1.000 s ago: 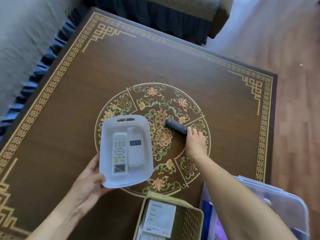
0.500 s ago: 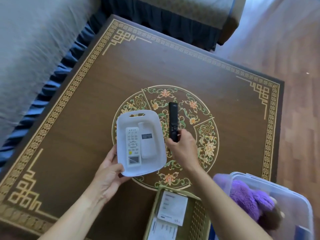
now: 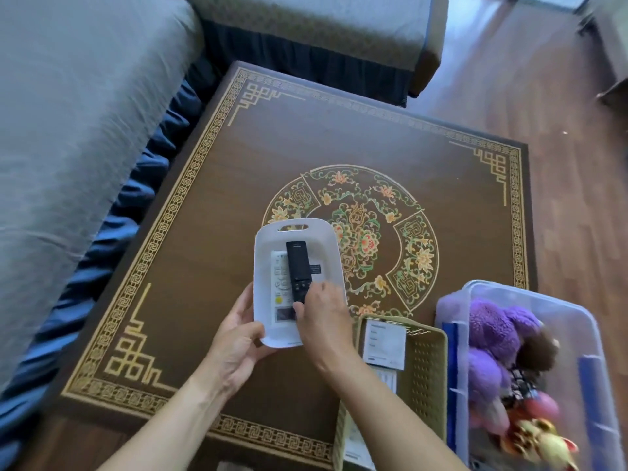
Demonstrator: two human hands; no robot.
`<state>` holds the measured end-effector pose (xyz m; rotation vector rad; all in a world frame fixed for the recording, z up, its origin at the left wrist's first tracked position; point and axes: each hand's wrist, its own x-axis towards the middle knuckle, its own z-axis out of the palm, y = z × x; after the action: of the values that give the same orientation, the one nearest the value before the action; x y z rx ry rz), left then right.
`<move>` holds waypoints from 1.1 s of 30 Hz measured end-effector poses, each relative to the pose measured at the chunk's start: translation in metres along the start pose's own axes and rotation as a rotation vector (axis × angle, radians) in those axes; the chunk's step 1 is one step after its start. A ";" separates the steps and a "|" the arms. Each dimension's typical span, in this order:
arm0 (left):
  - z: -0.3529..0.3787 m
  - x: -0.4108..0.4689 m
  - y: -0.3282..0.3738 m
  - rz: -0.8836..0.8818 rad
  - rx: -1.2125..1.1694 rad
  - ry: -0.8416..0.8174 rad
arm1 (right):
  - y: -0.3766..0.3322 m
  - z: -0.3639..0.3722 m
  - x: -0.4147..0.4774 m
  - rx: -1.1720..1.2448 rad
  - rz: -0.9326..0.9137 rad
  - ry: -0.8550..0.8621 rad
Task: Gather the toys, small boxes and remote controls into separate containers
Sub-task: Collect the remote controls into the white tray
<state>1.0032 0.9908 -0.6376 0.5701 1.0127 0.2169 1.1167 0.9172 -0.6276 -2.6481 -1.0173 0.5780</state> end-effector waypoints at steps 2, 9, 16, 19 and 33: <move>-0.013 -0.019 0.008 0.006 0.010 -0.012 | -0.007 -0.005 -0.027 0.005 -0.083 0.193; -0.058 -0.077 0.027 0.031 0.078 0.010 | -0.024 0.005 -0.117 0.503 0.419 0.046; -0.100 -0.091 -0.012 -0.028 0.154 0.054 | -0.046 0.042 -0.162 1.480 1.008 -0.339; -0.110 -0.084 -0.045 -0.072 0.202 0.049 | -0.041 0.066 -0.176 1.595 1.165 -0.226; -0.105 -0.050 -0.133 -0.082 0.541 -0.032 | 0.026 0.153 -0.203 1.571 1.354 -0.011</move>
<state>0.8764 0.8951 -0.7154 1.0153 1.0636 -0.1469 0.9256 0.7733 -0.7179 -1.3703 1.0959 0.9533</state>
